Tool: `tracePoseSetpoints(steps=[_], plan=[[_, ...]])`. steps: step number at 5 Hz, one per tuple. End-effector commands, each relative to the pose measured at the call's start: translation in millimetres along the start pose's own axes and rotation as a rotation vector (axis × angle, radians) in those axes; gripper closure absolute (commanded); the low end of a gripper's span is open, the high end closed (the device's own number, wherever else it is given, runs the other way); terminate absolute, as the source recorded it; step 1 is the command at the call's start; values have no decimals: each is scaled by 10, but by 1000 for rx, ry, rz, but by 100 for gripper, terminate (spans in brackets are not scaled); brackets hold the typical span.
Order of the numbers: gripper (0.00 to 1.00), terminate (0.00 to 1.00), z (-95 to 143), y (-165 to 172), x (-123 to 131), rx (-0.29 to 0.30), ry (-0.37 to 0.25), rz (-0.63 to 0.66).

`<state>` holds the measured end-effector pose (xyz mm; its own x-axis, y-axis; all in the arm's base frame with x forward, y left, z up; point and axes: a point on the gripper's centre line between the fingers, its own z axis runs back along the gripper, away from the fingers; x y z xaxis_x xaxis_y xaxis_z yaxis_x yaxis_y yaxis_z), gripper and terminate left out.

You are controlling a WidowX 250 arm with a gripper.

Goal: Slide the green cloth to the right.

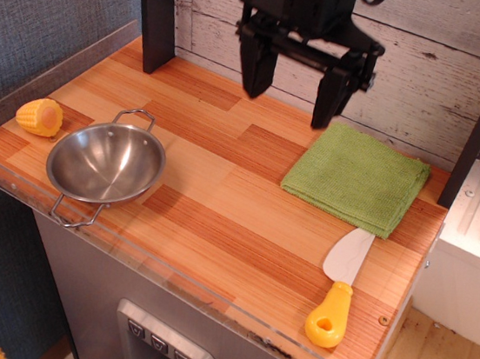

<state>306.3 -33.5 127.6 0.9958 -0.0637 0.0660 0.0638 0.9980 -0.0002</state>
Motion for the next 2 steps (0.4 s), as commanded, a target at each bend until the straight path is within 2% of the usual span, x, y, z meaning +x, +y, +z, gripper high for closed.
tracePoseSetpoints(steps=[1, 2], plan=[[0, 0, 224, 98, -212, -19, 13, -22], [0, 100, 224, 98, -212, -19, 13, -22]])
